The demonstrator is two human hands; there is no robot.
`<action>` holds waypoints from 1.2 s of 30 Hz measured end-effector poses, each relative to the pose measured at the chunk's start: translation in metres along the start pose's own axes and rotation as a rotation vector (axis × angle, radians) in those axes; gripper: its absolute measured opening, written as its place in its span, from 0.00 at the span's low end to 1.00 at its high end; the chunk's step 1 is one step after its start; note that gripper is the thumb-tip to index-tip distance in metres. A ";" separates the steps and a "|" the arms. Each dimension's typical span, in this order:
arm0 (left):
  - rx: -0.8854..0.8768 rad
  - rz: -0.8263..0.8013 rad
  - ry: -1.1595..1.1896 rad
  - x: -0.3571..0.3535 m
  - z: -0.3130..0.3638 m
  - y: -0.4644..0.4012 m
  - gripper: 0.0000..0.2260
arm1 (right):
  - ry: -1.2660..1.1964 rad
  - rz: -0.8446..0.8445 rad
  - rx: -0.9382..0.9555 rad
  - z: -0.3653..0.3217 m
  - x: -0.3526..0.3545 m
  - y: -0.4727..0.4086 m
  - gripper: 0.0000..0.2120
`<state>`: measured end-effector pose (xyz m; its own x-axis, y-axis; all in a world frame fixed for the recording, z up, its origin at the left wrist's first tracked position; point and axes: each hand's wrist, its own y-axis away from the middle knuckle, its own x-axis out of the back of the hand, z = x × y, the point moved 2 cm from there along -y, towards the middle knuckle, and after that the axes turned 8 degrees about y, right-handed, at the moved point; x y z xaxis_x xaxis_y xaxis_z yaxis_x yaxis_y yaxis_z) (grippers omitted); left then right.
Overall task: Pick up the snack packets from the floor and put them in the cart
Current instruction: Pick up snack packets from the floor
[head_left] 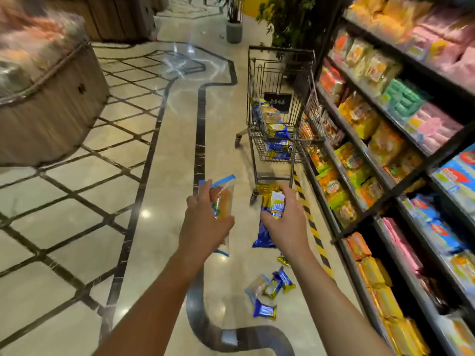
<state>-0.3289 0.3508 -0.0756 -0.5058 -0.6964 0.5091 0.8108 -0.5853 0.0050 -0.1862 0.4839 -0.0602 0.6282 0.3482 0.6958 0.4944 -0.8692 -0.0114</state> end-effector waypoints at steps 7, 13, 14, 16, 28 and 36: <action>0.076 0.040 0.043 0.056 -0.046 -0.017 0.43 | 0.062 -0.088 0.042 -0.039 -0.060 -0.020 0.33; 0.183 0.082 0.057 0.079 -0.081 -0.036 0.44 | -0.018 -0.122 0.088 -0.069 -0.104 -0.050 0.31; 0.198 0.099 0.059 0.082 -0.085 -0.041 0.44 | -0.035 -0.141 0.099 -0.075 -0.113 -0.056 0.31; 0.210 0.133 0.043 0.088 -0.092 -0.053 0.44 | -0.048 -0.176 0.118 -0.087 -0.132 -0.069 0.32; 0.313 0.234 -0.074 0.110 -0.087 -0.203 0.43 | -0.197 -0.331 0.183 -0.147 -0.216 -0.220 0.32; 0.340 0.266 -0.050 0.102 -0.069 -0.317 0.43 | -0.188 -0.414 0.190 -0.169 -0.238 -0.334 0.32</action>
<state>-0.6577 0.4361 -0.0849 -0.2583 -0.7788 0.5717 0.9660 -0.2125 0.1471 -0.6024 0.6317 -0.1008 0.4448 0.7233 0.5282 0.8154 -0.5710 0.0952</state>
